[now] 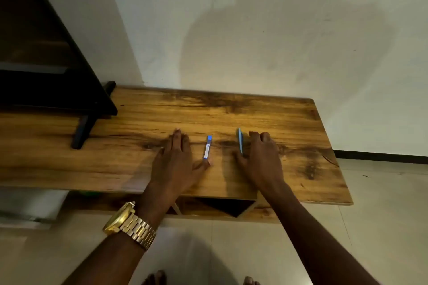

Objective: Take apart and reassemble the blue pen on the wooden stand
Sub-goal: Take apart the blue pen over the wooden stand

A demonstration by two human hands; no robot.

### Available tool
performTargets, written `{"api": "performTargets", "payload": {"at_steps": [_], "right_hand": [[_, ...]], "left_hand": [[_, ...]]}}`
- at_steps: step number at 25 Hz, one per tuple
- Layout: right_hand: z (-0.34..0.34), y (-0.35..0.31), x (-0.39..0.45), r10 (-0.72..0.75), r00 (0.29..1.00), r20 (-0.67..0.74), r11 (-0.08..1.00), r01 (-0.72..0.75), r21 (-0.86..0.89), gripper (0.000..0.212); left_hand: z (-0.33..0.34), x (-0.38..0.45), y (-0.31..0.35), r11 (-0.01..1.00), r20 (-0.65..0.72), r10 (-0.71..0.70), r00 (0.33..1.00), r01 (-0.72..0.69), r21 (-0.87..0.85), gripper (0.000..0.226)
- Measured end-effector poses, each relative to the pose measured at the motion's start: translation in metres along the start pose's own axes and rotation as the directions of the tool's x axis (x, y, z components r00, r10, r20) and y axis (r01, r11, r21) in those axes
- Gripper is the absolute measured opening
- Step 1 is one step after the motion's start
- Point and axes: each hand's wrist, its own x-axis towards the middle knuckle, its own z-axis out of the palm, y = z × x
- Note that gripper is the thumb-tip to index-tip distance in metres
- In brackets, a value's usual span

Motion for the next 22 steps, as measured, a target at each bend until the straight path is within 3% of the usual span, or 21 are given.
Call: {"api": "performTargets", "payload": {"at_steps": [3, 5, 7, 8, 10, 11, 12, 15, 19, 22], "right_hand": [[0.003, 0.005, 0.01, -0.021, 1.0, 0.002, 0.998, 0.021, 0.06, 0.033], [0.002, 0.005, 0.014, 0.005, 0.999, 0.036, 0.999, -0.006, 0.046, 0.025], [-0.001, 0.001, 0.015, 0.047, 0.997, 0.066, 0.985, -0.057, 0.162, 0.019], [-0.005, -0.003, 0.013, 0.102, 0.99, 0.093, 0.936, -0.127, 0.328, 0.015], [-0.015, -0.016, 0.006, 0.139, 0.964, 0.226, 0.653, -0.261, 0.711, 0.009], [-0.018, -0.021, 0.001, 0.093, 0.956, 0.28, 0.509, -0.287, 0.812, 0.009], [-0.021, -0.025, -0.004, 0.024, 0.951, 0.307, 0.454, -0.284, 0.844, 0.012], [-0.023, -0.027, -0.017, -0.137, 0.931, 0.339, 0.572, -0.205, 0.794, 0.012], [-0.022, -0.025, -0.02, -0.178, 0.926, 0.332, 0.621, -0.156, 0.768, 0.012], [-0.024, -0.021, -0.015, -0.111, 0.968, 0.225, 0.611, -0.112, 0.784, 0.023]], "left_hand": [[0.001, 0.003, -0.001, 0.999, -0.03, 0.012, 0.999, -0.011, 0.035, 0.106], [-0.006, 0.004, -0.002, 1.0, -0.036, 0.008, 0.999, -0.008, 0.011, 0.097], [-0.01, 0.006, -0.002, 0.995, -0.084, -0.003, 0.996, -0.005, -0.102, 0.076], [-0.012, 0.006, -0.001, 0.973, -0.125, -0.018, 0.992, -0.011, -0.23, 0.063], [-0.019, 0.004, 0.004, 0.842, -0.171, -0.052, 0.984, -0.049, -0.537, 0.042], [-0.023, 0.002, 0.009, 0.764, -0.168, -0.038, 0.985, -0.08, -0.64, 0.037], [-0.028, 0.0, 0.013, 0.692, -0.156, 0.001, 0.988, -0.113, -0.713, 0.033], [-0.033, -0.008, 0.02, 0.591, -0.127, 0.103, 0.987, -0.164, -0.79, 0.022], [-0.025, -0.006, 0.013, 0.612, -0.127, 0.082, 0.988, -0.151, -0.776, 0.022], [-0.027, -0.008, 0.009, 0.666, -0.171, 0.077, 0.982, -0.179, -0.725, 0.023]]}}
